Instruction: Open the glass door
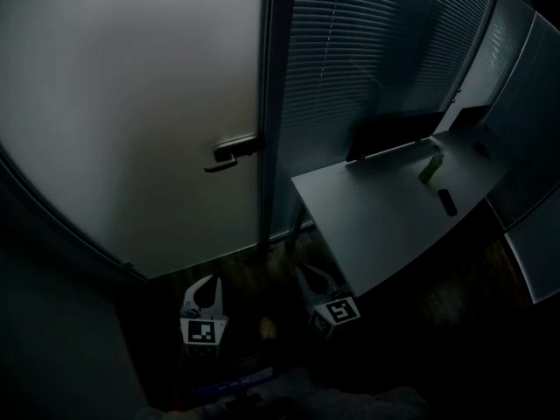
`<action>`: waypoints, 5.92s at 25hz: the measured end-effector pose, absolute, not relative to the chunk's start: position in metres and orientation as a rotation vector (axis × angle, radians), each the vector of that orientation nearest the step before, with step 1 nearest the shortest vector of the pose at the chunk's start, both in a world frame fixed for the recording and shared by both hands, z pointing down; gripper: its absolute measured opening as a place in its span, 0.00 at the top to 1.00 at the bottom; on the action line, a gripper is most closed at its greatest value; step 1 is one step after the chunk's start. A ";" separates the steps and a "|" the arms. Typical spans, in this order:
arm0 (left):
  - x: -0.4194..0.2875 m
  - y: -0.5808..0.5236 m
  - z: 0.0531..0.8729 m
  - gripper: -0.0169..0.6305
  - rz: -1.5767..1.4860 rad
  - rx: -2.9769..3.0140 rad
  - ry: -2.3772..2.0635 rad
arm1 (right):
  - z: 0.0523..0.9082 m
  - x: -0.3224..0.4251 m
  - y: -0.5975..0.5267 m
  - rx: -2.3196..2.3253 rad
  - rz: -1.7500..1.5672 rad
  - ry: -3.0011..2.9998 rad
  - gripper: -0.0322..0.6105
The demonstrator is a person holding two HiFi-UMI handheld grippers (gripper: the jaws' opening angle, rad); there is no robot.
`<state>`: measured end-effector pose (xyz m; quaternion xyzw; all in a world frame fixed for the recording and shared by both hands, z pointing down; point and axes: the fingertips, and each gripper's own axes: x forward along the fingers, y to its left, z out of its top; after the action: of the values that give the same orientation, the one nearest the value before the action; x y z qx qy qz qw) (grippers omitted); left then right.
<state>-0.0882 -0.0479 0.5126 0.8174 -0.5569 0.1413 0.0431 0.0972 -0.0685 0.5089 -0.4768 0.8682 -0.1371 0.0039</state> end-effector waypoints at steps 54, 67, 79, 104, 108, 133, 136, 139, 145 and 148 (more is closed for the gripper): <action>-0.109 -0.314 0.531 0.97 0.680 2.674 -1.601 | 0.541 0.084 -0.316 -1.570 -0.454 2.637 0.95; -0.109 -0.346 0.554 0.82 1.033 2.852 -1.354 | 0.544 0.089 -0.336 -1.645 -0.483 2.577 0.95; -0.107 -0.374 0.599 0.73 1.252 2.877 -1.148 | 0.568 0.092 -0.361 -1.703 -0.512 2.535 0.95; -0.087 -0.383 0.649 0.76 1.459 2.915 -0.752 | 0.588 0.096 -0.383 -1.793 -0.576 2.457 0.95; -0.086 -0.383 0.653 0.81 1.491 2.906 -0.715 | 0.591 0.097 -0.383 -1.806 -0.582 2.445 0.95; -0.085 -0.381 0.659 0.98 1.578 2.945 -0.603 | 0.599 0.095 -0.381 -1.833 -0.611 2.420 0.95; -0.083 -0.380 0.660 0.98 1.534 2.962 -0.604 | 0.599 0.095 -0.381 -1.829 -0.608 2.420 0.95; -0.082 -0.382 0.666 0.98 1.491 2.984 -0.612 | 0.599 0.092 -0.381 -1.823 -0.610 2.425 0.95; -0.081 -0.385 0.664 0.98 1.386 2.999 -0.679 | 0.601 0.089 -0.380 -1.809 -0.615 2.442 0.95; -0.079 -0.386 0.665 0.98 1.340 3.007 -0.695 | 0.601 0.091 -0.381 -1.804 -0.616 2.447 0.95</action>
<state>-0.0785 -0.3864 0.6654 0.8882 -0.2052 0.3958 -0.1114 0.0907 -0.3812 0.6007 -0.5815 0.7887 -0.1984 0.0198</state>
